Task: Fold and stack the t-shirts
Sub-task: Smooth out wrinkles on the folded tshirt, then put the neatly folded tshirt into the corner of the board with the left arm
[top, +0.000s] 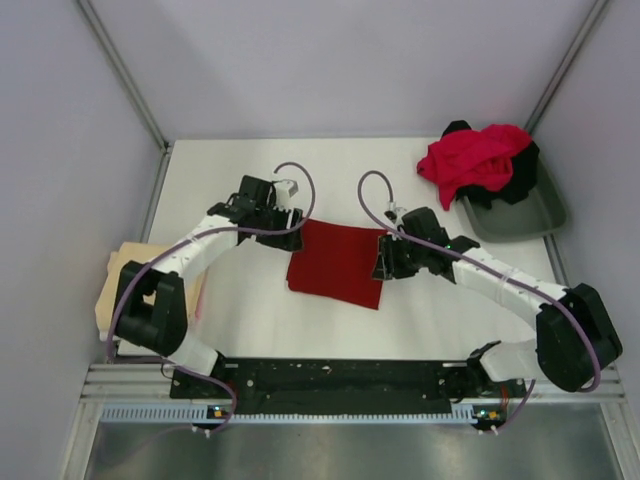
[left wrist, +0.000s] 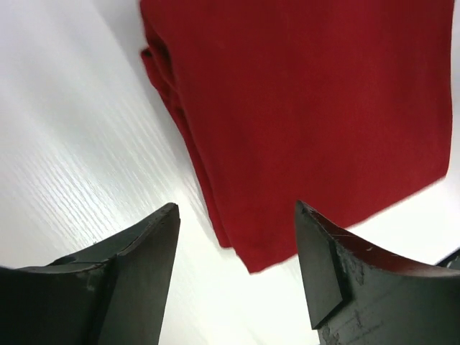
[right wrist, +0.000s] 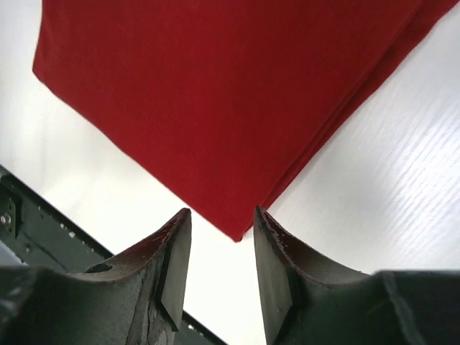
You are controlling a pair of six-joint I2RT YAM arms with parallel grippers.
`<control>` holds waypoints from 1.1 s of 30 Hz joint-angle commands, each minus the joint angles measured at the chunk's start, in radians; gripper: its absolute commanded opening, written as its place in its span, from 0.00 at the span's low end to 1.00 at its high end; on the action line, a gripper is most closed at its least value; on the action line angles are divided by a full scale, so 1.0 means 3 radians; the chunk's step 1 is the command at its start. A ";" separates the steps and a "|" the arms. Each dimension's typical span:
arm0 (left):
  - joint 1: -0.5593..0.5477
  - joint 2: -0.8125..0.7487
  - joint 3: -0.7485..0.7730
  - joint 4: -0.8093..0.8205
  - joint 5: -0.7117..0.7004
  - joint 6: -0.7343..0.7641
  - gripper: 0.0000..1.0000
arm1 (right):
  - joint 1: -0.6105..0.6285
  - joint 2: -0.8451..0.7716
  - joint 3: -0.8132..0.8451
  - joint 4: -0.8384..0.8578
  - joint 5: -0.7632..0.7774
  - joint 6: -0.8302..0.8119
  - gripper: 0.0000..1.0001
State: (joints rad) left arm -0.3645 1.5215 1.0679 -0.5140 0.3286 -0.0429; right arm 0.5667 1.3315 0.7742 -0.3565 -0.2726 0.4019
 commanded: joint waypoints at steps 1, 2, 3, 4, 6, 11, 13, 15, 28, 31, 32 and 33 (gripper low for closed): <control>0.0085 0.0408 0.0147 0.0261 -0.0094 -0.0572 0.72 | -0.0140 -0.0102 0.0165 -0.0136 0.0147 -0.0123 0.42; 0.0090 0.0516 0.0168 0.0271 -0.0022 -0.0613 0.72 | -0.0160 -0.0107 0.0155 -0.0146 0.0142 -0.0128 0.43; 0.0095 0.0603 0.0178 0.0282 0.0024 -0.0639 0.72 | -0.0186 -0.0128 0.0135 -0.0136 0.0126 -0.0133 0.43; 0.0095 0.0685 0.0173 0.0317 0.0090 -0.0660 0.73 | -0.0201 -0.0138 0.0114 -0.0136 0.0126 -0.0148 0.44; 0.0090 0.0808 0.0153 0.0429 0.0193 -0.0711 0.72 | -0.0237 -0.0164 0.0078 -0.0136 0.0111 -0.0163 0.44; 0.0095 0.1181 0.0229 0.0512 0.0479 -0.0874 0.70 | -0.0293 -0.0261 0.0002 -0.0136 0.0101 -0.0220 0.45; 0.0095 0.1350 0.0224 0.0527 0.0678 -0.0930 0.58 | -0.0304 -0.0296 -0.0014 -0.0141 0.0106 -0.0225 0.45; 0.0090 0.1488 0.0224 0.0548 0.0897 -0.0961 0.39 | -0.0319 -0.0342 -0.0024 -0.0146 0.0106 -0.0230 0.45; 0.0483 0.0324 0.0142 -0.0709 0.0598 0.0295 0.00 | -0.0432 -0.0644 -0.0101 -0.0243 0.0162 -0.0322 0.56; 0.0718 0.0032 0.0239 -0.1199 0.0363 0.0658 0.00 | -0.0432 -0.0644 -0.0085 -0.0243 0.0131 -0.0337 0.91; 0.0800 -0.0050 0.0275 -0.1338 0.0296 0.0771 0.00 | -0.0432 -0.0634 -0.0080 -0.0248 0.0157 -0.0337 0.99; 0.0862 -0.0131 0.0306 -0.1481 0.0235 0.0858 0.00 | -0.0432 -0.0639 -0.0085 -0.0243 0.0177 -0.0353 0.99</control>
State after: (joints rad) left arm -0.1780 1.5890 1.1152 -0.7185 0.5091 0.0223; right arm 0.4454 1.1637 0.7460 -0.4381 -0.2329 0.3180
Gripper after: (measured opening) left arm 0.053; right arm 0.937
